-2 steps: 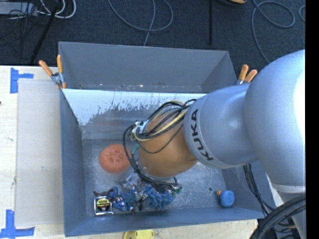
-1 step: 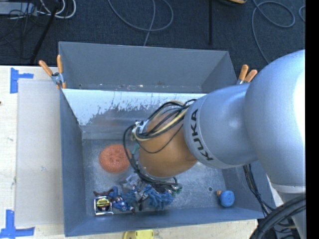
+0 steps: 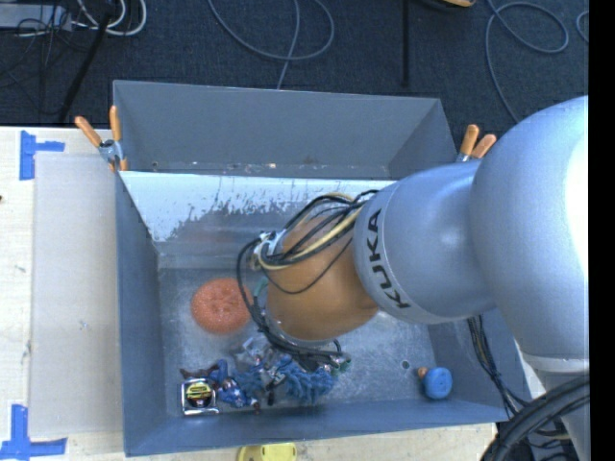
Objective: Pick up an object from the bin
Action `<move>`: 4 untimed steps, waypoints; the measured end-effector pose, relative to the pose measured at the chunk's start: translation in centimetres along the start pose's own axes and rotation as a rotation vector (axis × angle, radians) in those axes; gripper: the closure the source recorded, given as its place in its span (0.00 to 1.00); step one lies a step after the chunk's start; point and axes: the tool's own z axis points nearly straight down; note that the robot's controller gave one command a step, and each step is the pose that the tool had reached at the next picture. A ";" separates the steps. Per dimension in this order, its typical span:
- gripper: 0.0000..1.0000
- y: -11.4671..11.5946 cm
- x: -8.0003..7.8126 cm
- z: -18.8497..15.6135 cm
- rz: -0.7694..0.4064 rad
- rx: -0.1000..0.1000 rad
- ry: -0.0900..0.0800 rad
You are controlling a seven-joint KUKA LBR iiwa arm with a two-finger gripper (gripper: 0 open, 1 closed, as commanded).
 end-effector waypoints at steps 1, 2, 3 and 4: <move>1.00 -2.4 1.4 0.0 0.002 -0.004 -0.003; 1.00 -3.6 2.9 -0.5 0.016 -0.001 0.003; 1.00 -1.6 0.0 -4.0 0.008 -0.003 0.007; 1.00 -0.3 -0.1 -5.1 -0.004 -0.001 -0.003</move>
Offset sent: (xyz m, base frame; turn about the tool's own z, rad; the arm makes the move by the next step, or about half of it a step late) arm -0.0063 -0.0366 0.0108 0.0222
